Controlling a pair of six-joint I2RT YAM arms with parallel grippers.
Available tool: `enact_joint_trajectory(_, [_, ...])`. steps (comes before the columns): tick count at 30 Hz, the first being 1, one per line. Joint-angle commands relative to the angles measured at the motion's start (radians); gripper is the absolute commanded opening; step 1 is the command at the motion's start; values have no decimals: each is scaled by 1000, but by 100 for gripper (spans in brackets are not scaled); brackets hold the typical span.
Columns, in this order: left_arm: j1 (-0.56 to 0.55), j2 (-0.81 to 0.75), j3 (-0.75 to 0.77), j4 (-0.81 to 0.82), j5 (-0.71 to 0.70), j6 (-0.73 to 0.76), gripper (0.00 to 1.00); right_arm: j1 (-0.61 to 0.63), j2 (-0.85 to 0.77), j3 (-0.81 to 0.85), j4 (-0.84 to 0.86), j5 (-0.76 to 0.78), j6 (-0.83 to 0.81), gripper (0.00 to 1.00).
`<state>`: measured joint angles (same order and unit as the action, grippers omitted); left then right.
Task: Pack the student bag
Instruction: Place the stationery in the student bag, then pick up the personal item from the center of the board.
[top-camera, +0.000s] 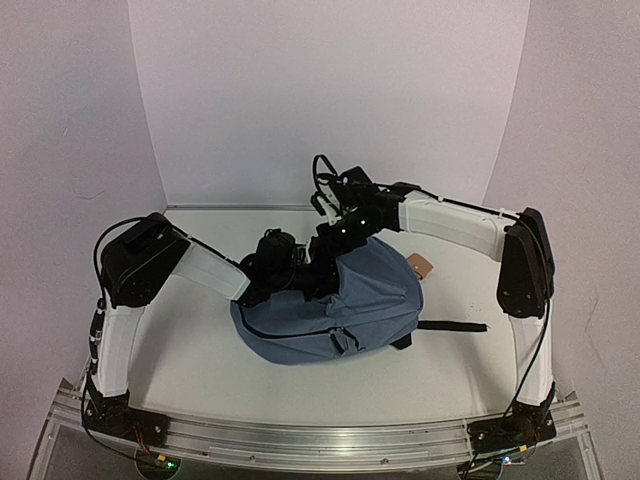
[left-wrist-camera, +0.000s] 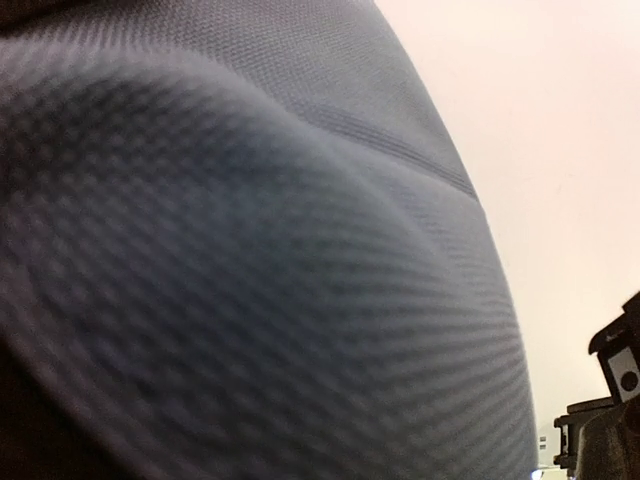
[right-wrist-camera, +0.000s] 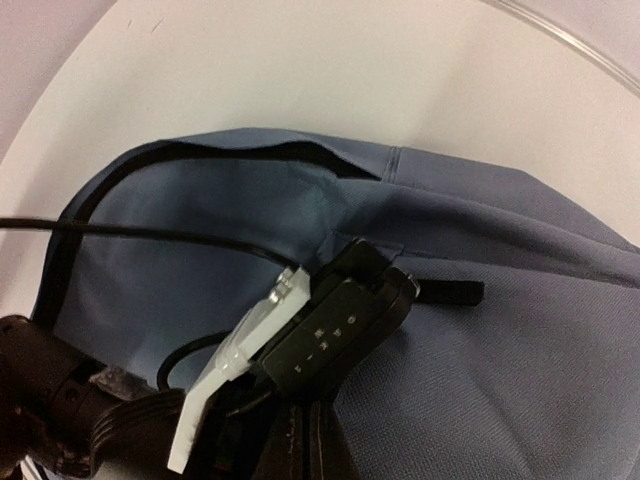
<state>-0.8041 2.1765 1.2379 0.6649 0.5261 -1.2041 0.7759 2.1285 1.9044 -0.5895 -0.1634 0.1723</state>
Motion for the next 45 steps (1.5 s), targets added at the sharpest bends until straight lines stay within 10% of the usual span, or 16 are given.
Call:
enact_joint_trajectory(1, [-23, -54, -63, 40, -53, 4, 38, 13, -69, -35, 60, -37, 26, 0])
enact_joint_trajectory(5, [-23, -208, -139, -156, -128, 64, 48, 12, -82, -36, 60, -35, 23, 6])
enact_joint_trajectory(20, [-23, -618, -143, -841, -403, 238, 94, -173, -258, -22, 1, -73, 31, 94])
enact_joint_trajectory(31, [-18, -630, -9, -1041, -473, 285, 100, -517, -194, -99, -201, -58, -170, 98])
enact_joint_trajectory(45, [-9, -628, 37, -1099, -489, 281, 100, -732, 71, -75, -257, -371, -250, 74])
